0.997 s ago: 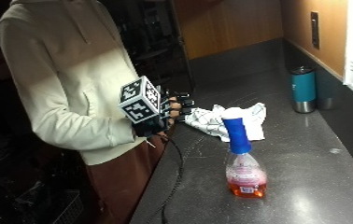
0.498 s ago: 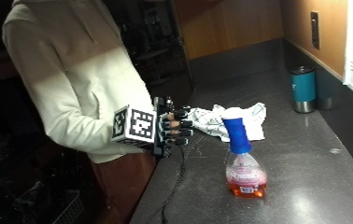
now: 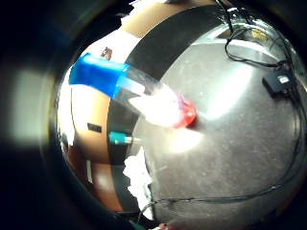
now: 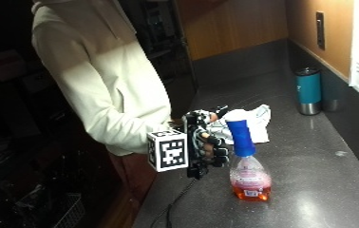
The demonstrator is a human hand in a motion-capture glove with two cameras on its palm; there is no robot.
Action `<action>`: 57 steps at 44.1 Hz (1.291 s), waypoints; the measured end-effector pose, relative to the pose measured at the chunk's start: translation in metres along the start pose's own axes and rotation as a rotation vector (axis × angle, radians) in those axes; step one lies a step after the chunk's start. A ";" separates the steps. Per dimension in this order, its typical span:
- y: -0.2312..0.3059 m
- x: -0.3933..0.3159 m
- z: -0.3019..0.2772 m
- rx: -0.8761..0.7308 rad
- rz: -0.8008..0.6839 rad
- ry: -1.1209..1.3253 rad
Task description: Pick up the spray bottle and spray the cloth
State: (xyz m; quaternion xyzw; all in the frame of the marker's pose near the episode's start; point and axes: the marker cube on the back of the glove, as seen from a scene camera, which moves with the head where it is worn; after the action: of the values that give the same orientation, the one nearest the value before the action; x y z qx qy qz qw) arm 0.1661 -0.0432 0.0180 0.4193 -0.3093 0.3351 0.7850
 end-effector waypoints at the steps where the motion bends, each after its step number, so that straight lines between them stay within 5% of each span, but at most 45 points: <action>1: -0.004 0.001 0.004 0.017 0.018 -0.012; 26: -0.092 0.007 0.064 0.090 0.174 -0.015; 37: -0.110 -0.025 0.099 -0.291 -0.007 0.268; 57: 0.008 -0.139 0.167 -0.910 -0.582 0.726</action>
State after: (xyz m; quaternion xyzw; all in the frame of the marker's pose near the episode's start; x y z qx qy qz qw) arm 0.0443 -0.2209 -0.0084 -0.0282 -0.0090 0.0647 0.9975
